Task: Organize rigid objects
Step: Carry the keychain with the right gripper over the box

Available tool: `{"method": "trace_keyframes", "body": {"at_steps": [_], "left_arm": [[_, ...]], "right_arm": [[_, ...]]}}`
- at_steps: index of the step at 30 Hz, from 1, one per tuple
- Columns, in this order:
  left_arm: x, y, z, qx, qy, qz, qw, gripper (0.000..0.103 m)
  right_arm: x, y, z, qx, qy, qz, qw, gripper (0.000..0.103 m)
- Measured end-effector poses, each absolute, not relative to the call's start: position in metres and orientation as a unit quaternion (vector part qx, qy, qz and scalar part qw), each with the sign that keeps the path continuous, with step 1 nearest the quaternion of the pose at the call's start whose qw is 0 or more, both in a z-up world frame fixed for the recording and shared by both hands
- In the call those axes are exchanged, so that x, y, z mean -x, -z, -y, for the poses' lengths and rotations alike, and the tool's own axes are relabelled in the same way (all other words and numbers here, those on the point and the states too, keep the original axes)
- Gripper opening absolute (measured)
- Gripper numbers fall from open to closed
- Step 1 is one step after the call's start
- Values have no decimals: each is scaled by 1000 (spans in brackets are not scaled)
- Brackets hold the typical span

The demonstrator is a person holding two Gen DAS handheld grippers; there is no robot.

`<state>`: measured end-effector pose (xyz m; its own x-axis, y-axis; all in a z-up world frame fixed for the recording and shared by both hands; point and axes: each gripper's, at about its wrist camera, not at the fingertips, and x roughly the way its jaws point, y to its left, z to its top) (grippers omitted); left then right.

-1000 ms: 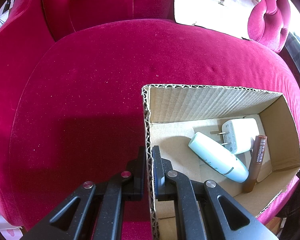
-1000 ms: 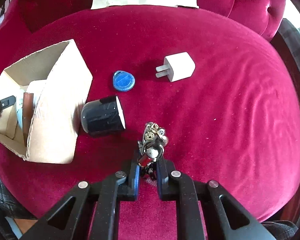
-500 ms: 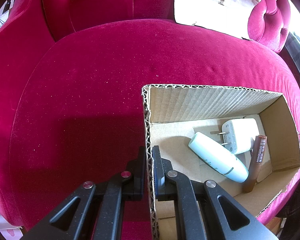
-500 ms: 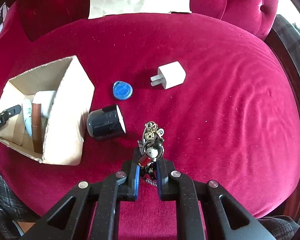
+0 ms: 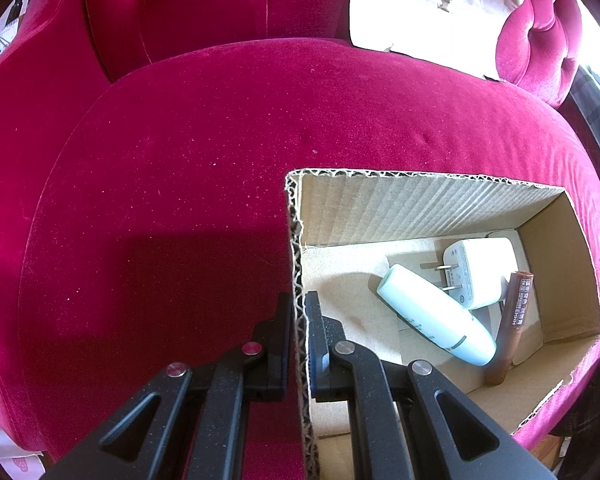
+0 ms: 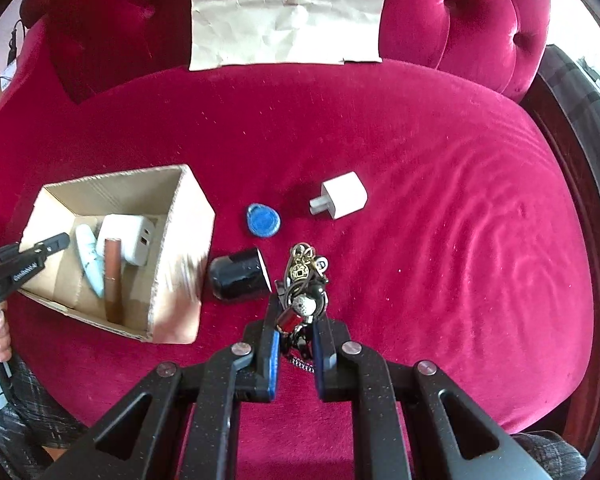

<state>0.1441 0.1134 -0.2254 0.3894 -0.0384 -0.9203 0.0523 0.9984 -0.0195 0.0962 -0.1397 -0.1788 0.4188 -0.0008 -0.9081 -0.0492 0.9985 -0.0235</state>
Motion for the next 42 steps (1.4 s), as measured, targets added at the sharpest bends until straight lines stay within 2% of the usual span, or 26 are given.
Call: {"method": "trace_keyframes", "body": {"at_steps": [22,42], "left_arm": [[-145,226,-114,-4,28,-553,833,6],[-146,225,-113,-3,28,-553,833,6]], "right_arm": [[-104,129,72,63,-79,-512,853,12],[-124,157,7,91,-131,-531,832,12]]}}
